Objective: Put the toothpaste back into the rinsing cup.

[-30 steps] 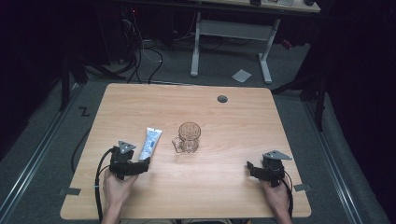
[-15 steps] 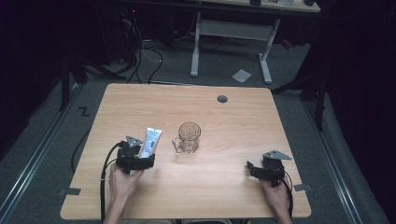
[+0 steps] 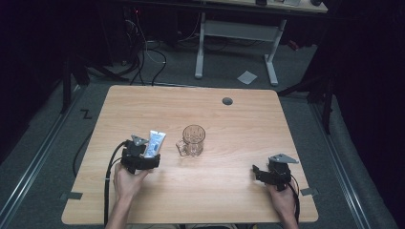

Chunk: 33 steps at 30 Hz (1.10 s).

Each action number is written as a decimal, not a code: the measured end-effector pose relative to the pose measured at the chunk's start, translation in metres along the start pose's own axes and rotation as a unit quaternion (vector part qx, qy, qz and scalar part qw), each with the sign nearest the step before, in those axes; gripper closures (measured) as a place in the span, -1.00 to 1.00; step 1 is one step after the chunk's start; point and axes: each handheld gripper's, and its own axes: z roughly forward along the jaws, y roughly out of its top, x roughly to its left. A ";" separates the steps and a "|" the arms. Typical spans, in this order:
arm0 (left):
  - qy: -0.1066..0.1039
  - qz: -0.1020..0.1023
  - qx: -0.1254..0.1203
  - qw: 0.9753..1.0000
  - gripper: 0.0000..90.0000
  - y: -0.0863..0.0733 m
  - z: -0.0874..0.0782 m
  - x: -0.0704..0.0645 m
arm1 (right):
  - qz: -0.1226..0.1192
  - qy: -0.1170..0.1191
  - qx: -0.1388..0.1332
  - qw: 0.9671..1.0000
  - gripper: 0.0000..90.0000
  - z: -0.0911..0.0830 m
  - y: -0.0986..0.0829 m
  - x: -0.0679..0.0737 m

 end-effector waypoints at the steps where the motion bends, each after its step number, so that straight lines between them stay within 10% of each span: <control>1: -0.008 -0.008 -0.004 1.000 -0.48 0.002 0.001 0.002 | 0.000 0.000 0.000 1.000 -0.45 0.000 0.000 0.000; 33: 0.014 -0.005 0.038 0.999 -0.44 0.046 0.031 0.008 | -0.001 0.001 0.000 1.000 -0.45 0.000 0.000 0.000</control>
